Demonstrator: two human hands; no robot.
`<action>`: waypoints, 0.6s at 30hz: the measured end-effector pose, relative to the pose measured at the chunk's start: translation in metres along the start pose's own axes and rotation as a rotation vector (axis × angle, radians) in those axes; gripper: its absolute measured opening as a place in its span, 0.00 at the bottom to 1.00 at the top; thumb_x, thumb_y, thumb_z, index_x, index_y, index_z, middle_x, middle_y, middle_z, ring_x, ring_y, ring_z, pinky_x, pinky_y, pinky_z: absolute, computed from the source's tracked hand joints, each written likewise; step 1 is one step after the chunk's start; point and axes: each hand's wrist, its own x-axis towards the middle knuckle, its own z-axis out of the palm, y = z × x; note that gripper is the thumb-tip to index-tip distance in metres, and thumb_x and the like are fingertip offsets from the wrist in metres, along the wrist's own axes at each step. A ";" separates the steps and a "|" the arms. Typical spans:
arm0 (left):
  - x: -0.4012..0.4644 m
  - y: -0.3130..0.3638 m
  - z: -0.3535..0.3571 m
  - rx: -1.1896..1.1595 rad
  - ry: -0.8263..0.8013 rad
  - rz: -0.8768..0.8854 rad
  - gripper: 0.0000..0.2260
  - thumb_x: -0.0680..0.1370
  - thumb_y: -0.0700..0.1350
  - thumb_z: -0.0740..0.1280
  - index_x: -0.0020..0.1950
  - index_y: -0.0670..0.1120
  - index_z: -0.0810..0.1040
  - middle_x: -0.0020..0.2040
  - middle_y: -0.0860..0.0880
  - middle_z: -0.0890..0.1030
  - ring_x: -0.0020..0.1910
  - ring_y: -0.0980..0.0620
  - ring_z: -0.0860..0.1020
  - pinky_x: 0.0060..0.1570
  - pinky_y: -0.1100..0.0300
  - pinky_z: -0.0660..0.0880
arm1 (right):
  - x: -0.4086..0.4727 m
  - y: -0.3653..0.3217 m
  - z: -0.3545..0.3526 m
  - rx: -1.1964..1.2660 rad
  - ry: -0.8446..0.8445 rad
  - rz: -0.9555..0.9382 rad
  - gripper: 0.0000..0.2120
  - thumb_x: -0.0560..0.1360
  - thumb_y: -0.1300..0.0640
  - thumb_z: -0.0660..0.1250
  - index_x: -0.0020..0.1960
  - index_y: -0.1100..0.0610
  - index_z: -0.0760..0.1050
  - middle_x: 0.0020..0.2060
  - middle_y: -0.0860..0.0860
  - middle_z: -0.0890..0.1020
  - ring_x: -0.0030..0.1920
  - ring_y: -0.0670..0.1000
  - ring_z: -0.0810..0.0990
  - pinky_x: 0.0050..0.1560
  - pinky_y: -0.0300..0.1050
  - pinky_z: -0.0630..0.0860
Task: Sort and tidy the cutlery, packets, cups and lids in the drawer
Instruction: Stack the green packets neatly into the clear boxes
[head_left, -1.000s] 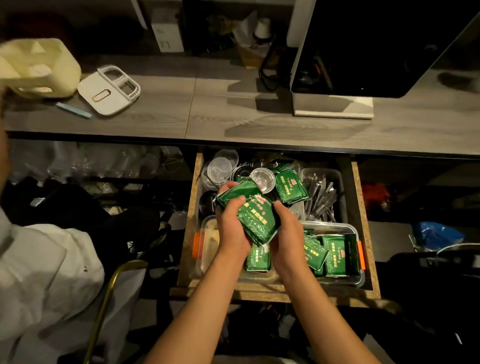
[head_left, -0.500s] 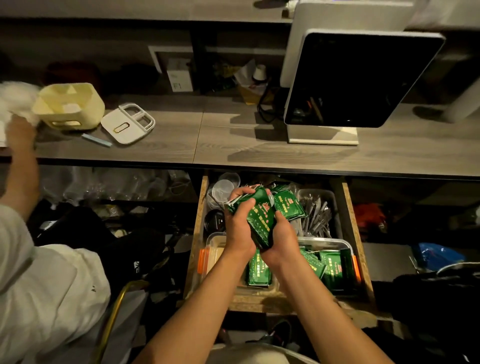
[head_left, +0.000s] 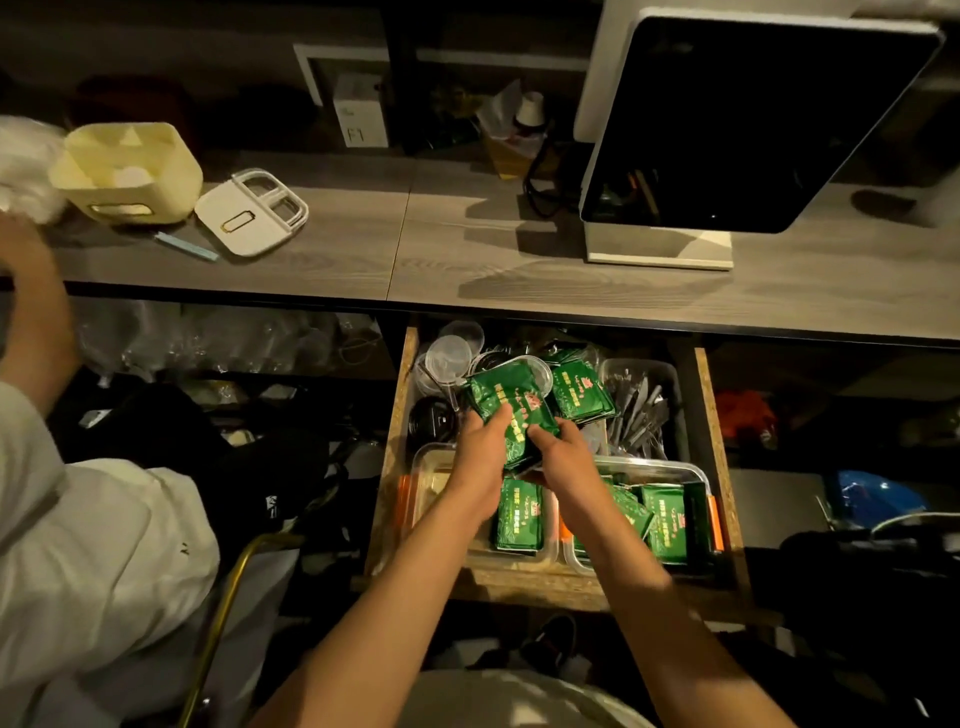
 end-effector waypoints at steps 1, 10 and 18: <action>0.004 -0.006 -0.001 0.026 0.026 0.000 0.31 0.82 0.53 0.64 0.81 0.46 0.55 0.79 0.45 0.60 0.77 0.45 0.61 0.74 0.48 0.59 | 0.001 0.004 0.000 -0.025 -0.016 0.019 0.03 0.83 0.57 0.59 0.55 0.55 0.70 0.44 0.52 0.78 0.44 0.51 0.78 0.48 0.51 0.78; 0.058 -0.017 0.005 0.112 0.060 0.004 0.31 0.82 0.50 0.65 0.81 0.46 0.55 0.80 0.46 0.59 0.78 0.46 0.59 0.74 0.47 0.58 | 0.069 0.018 -0.044 0.038 0.309 -0.099 0.05 0.81 0.56 0.62 0.54 0.56 0.75 0.50 0.52 0.78 0.50 0.51 0.77 0.48 0.42 0.76; 0.114 -0.032 0.039 0.216 0.080 0.012 0.33 0.82 0.52 0.64 0.81 0.46 0.52 0.81 0.47 0.56 0.78 0.46 0.58 0.74 0.47 0.58 | 0.185 0.028 -0.093 -0.405 0.327 -0.134 0.32 0.75 0.51 0.73 0.74 0.61 0.66 0.69 0.57 0.74 0.69 0.55 0.72 0.70 0.49 0.68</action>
